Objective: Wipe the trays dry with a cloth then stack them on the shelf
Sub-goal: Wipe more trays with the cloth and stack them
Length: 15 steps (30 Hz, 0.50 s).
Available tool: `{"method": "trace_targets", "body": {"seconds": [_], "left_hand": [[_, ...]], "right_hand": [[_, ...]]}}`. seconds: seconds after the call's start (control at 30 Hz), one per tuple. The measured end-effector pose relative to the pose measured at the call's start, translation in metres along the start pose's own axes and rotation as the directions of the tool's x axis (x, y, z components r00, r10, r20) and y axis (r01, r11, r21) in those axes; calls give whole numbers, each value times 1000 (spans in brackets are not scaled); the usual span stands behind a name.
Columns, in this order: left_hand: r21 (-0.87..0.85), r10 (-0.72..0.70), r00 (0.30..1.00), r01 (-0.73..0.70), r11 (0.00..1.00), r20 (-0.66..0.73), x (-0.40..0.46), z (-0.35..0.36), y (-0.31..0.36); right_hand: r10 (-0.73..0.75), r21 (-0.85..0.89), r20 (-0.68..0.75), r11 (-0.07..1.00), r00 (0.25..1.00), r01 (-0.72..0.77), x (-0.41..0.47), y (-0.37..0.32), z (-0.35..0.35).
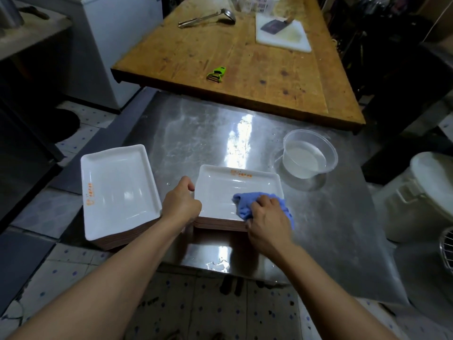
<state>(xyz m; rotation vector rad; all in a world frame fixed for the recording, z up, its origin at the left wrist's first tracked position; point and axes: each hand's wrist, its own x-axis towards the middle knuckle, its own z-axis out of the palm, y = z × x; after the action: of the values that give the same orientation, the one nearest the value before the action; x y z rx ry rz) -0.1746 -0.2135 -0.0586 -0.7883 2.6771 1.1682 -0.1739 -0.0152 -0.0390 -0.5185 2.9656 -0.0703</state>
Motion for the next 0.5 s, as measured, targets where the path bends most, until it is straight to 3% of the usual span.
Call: {"method": "trace_targets", "body": {"seconds": [0.13, 0.23, 0.4, 0.5], "left_hand": [[-28, 23, 1000, -23, 999, 1, 1, 1, -3], [-39, 54, 998, -53, 998, 18, 3, 0, -5], [-43, 41, 999, -40, 998, 28, 4, -1, -6], [-26, 0, 1000, 0, 1000, 18, 3, 0, -4]], "right_hand": [[-113, 246, -55, 961, 992, 123, 8, -48, 10], [-195, 327, -52, 923, 979, 201, 18, -70, 15], [-297, 192, -54, 934, 953, 301, 8, -47, 26], [-236, 153, -65, 958, 970, 244, -3, -21, 23]]}}
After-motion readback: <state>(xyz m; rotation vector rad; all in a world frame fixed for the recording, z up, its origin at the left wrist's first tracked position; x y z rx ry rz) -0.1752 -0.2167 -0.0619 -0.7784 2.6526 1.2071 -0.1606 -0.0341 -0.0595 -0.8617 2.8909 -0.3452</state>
